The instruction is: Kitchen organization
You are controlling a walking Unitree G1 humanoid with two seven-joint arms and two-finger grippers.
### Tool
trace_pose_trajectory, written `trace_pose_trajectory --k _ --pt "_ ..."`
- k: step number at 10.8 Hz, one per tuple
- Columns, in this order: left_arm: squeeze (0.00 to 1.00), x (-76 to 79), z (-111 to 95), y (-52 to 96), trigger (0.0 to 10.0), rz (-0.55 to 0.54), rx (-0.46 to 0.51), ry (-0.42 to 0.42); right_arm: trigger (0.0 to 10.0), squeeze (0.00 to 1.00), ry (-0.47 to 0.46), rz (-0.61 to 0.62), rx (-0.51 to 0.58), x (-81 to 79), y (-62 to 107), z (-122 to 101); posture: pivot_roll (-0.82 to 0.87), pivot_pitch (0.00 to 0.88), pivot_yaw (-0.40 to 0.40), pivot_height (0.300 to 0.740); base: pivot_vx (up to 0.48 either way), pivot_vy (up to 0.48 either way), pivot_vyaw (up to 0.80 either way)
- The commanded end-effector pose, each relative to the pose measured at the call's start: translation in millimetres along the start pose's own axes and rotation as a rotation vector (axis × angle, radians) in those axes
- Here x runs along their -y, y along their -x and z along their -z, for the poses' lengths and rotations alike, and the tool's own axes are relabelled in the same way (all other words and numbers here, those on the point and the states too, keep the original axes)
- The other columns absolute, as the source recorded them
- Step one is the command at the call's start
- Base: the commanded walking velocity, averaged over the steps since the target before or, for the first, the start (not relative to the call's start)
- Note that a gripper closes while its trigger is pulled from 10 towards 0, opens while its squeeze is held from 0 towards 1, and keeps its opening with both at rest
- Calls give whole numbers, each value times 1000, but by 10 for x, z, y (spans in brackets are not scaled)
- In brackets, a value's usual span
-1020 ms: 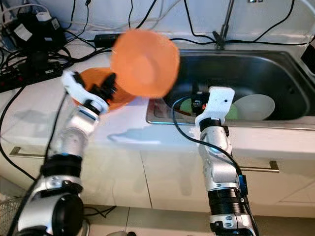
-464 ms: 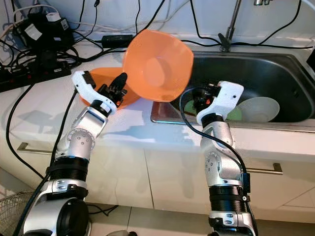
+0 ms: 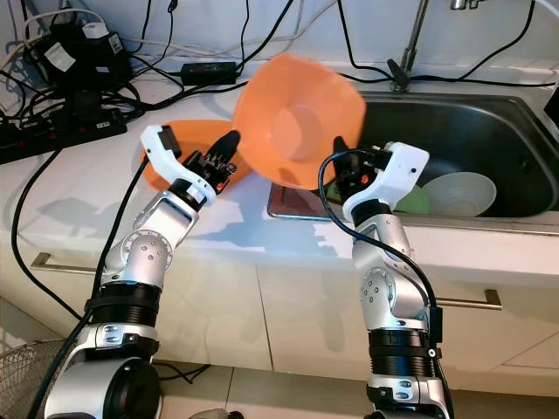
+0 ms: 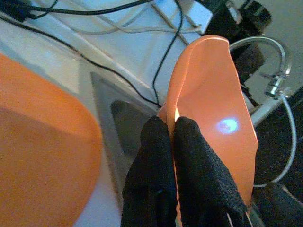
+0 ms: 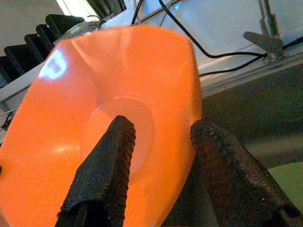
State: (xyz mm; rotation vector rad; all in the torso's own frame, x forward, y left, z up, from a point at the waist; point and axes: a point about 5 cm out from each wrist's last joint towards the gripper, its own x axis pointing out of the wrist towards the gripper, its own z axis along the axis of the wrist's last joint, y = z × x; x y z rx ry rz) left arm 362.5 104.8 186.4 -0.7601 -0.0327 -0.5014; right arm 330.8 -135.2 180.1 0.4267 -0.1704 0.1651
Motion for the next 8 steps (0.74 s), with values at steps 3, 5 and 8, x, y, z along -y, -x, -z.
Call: trace_pose_trajectory --k 3,5,8 --pt "0 111 -61 -5 10000 74 24 0 10000 0 -3 -7 15 -25 -9 -55 4 0 69 740 0 0 0" --pt "0 125 -50 3 10000 91 20 10 10000 0 -8 -2 10 -13 -8 -46 5 0 66 740 0 0 0" --pt "0 89 -116 37 10000 83 61 32 10000 0 -7 28 21 28 -2 -65 7 0 65 740 0 0 0"
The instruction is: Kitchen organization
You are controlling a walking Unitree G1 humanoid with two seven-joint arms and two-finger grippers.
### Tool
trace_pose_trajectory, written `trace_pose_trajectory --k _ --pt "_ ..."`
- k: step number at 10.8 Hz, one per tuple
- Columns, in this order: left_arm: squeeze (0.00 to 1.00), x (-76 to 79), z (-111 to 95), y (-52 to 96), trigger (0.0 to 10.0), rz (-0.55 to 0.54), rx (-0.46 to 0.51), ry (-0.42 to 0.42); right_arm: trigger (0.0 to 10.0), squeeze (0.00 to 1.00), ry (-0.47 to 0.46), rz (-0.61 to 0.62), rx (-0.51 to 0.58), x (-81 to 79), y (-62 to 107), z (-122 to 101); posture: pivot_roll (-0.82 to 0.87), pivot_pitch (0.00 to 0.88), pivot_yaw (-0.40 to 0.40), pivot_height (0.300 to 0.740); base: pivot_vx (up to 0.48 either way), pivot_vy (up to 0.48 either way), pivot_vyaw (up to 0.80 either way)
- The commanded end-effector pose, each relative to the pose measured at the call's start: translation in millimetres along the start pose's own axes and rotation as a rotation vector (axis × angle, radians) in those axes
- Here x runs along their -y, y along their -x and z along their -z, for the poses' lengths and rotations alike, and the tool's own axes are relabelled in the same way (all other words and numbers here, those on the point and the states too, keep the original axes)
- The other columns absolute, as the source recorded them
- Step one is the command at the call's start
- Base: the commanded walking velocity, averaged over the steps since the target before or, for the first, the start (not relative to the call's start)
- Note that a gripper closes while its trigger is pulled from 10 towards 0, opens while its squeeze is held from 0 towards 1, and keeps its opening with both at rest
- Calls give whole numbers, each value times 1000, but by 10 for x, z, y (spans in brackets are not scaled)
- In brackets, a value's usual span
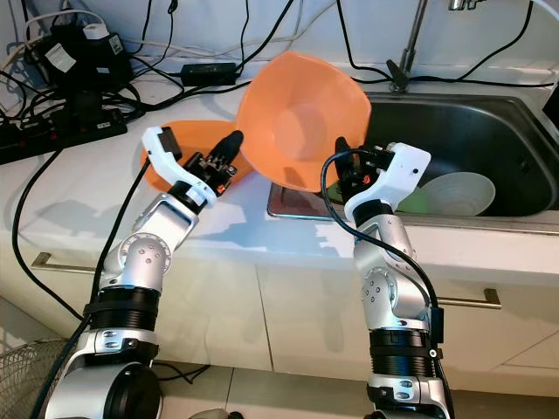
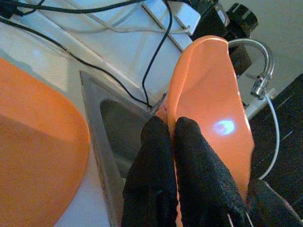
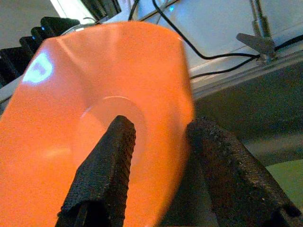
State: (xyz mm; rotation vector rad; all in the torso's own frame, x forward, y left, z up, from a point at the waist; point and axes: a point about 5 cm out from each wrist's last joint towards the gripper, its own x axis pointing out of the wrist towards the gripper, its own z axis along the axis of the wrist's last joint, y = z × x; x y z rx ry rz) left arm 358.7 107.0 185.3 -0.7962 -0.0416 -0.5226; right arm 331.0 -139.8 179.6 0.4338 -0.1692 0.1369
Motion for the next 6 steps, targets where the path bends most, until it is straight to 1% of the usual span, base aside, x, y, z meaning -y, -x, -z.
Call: trace_pose_trajectory --k 1,2,3,6 --pt "0 68 -131 -6 10000 39 60 -10 10000 0 -4 8 23 -5 -8 -67 6 0 65 740 0 0 0" --pt "0 24 -153 -2 10000 11 75 -12 10000 0 -5 11 29 2 -12 -87 5 0 64 740 0 0 0" --pt "0 15 -157 1 10000 6 78 -13 10000 0 -5 11 29 2 -14 -87 4 0 65 740 0 0 0" --pt "0 35 -127 12 10000 34 55 -10 10000 0 -14 10 23 0 -19 -66 8 0 63 740 0 0 0"
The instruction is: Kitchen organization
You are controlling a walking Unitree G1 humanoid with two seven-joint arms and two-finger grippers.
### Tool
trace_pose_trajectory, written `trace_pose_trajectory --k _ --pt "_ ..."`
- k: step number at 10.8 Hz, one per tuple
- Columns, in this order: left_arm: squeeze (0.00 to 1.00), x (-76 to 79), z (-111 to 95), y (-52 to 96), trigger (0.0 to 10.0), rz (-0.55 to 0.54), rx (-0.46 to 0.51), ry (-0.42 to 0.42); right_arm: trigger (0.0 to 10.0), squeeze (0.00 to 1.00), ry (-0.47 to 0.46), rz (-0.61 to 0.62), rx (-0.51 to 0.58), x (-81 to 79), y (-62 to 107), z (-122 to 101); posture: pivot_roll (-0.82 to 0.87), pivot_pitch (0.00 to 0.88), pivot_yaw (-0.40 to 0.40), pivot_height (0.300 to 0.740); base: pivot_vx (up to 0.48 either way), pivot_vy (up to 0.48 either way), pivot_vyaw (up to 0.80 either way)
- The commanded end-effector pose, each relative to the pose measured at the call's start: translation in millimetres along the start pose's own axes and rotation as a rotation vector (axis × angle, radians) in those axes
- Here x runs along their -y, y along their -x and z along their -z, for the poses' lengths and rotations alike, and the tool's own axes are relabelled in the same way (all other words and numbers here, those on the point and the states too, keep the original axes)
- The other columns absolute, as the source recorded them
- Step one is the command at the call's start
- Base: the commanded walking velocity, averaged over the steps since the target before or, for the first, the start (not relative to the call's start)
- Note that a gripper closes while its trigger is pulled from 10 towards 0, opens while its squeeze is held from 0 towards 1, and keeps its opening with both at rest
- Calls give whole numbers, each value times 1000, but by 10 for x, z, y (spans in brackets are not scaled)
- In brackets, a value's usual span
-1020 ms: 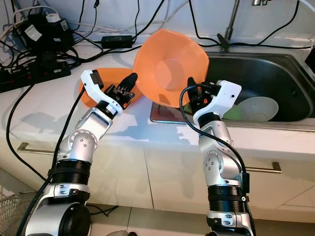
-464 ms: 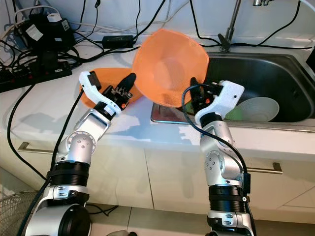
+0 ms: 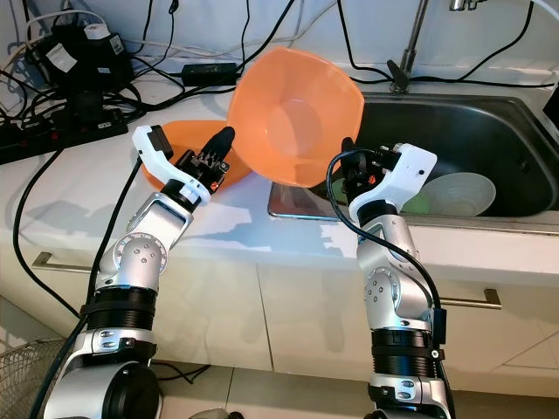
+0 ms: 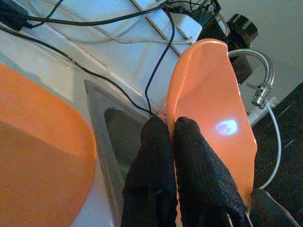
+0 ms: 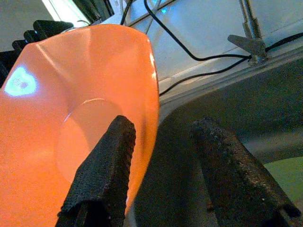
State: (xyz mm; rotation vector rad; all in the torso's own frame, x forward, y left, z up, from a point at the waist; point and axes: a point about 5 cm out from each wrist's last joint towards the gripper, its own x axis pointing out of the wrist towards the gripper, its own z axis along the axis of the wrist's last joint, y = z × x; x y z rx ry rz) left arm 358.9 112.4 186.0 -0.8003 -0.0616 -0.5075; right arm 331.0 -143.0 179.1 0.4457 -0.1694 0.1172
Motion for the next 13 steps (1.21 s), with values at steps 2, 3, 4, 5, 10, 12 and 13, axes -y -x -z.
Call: trace_pose_trajectory --k 2,3,4,5,10,12,13 --pt "0 109 -46 -13 10000 79 8 -12 10000 0 -43 -10 11 -41 -25 -38 8 0 65 740 0 0 0" --pt "0 122 -31 -14 10000 89 2 -10 10000 0 -78 -5 11 -33 -20 -36 7 0 65 740 0 0 0" --pt "0 130 -24 -13 10000 96 -1 -8 10000 0 -83 -1 15 -20 -23 -51 6 0 66 740 0 0 0" --pt "0 135 -22 -13 10000 100 -2 -7 10000 0 -88 -1 16 -18 -24 -54 5 0 66 740 0 0 0" --pt "0 170 12 -12 10000 137 -18 -1 0 0 -176 -15 -2 -40 -27 -28 8 0 65 740 0 0 0" --pt "0 184 38 -13 10000 148 -32 -16 0 0 -178 -31 -2 -60 -26 -32 7 0 65 740 0 0 0" --pt "0 178 44 -13 10000 140 -36 -37 0 0 -183 -31 -1 -60 -26 -37 8 0 65 740 0 0 0"
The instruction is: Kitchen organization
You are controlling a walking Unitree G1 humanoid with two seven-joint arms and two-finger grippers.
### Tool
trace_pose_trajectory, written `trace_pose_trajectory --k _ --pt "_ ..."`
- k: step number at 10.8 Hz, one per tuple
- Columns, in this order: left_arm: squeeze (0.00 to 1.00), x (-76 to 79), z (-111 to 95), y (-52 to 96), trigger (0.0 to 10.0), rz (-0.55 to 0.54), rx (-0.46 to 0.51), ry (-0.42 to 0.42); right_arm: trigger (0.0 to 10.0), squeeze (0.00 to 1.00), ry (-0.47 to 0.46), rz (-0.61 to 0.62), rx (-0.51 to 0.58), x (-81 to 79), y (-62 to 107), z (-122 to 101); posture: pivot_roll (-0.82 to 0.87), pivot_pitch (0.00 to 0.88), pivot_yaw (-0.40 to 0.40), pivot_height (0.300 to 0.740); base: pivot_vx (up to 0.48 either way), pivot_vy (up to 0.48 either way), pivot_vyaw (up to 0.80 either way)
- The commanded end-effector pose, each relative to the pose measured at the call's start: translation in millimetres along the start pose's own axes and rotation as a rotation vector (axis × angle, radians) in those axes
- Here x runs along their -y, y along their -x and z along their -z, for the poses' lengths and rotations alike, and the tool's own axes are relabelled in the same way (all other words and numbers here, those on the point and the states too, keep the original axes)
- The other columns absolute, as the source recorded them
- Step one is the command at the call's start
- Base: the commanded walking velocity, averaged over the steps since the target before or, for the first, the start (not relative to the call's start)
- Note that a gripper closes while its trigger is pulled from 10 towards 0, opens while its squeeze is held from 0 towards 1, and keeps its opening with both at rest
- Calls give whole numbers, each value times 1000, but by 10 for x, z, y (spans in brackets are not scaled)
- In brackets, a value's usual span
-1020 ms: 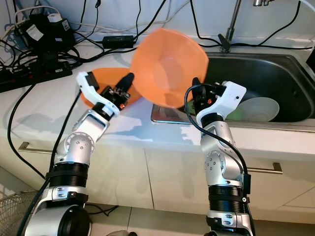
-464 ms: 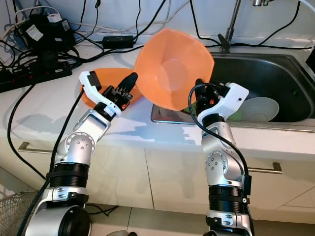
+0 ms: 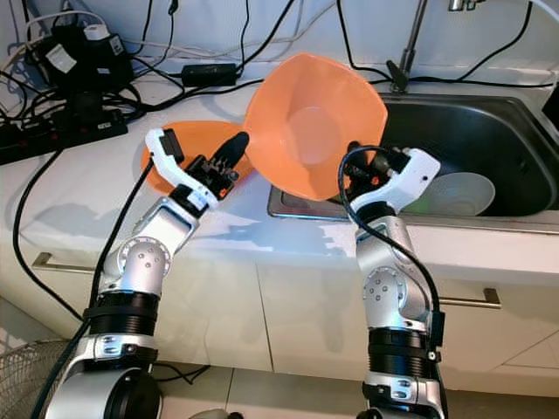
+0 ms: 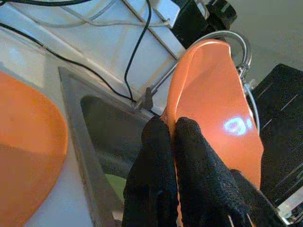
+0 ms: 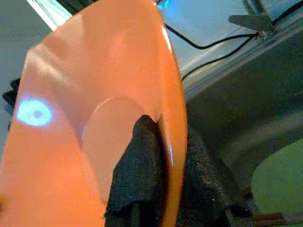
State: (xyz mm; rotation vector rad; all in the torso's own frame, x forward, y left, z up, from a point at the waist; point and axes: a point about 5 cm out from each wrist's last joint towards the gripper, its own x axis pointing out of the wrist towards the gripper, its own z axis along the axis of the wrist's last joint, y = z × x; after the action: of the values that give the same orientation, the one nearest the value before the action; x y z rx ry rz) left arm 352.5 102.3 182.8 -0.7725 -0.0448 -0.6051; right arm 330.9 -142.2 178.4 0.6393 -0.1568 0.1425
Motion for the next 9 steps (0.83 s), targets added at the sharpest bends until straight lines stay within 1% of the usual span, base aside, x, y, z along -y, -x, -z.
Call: trace_pose_trajectory --k 1,2,4,6,8,9 --pt "0 100 -59 -36 10000 50 17 -49 0 0 10 -25 0 -66 -28 -37 7 0 65 740 0 0 0" --pt "1000 88 -61 -34 10000 39 23 -70 0 0 8 -25 2 -63 -31 -46 8 0 65 740 0 0 0" --pt "1000 79 -48 -33 10000 27 15 -72 0 0 8 -21 5 -59 -34 -52 10 0 65 740 0 0 0" --pt "1000 75 -24 -22 10000 24 4 -75 0 0 -1 18 42 -17 -31 -98 9 0 69 740 0 0 0" --pt "1000 72 40 -2 10000 25 -42 -116 0 0 -24 57 88 29 -46 -180 11 0 69 740 0 0 0" --pt "1000 78 81 4 10000 27 -67 -151 0 0 -14 75 113 52 -54 -229 13 0 68 740 0 0 0"
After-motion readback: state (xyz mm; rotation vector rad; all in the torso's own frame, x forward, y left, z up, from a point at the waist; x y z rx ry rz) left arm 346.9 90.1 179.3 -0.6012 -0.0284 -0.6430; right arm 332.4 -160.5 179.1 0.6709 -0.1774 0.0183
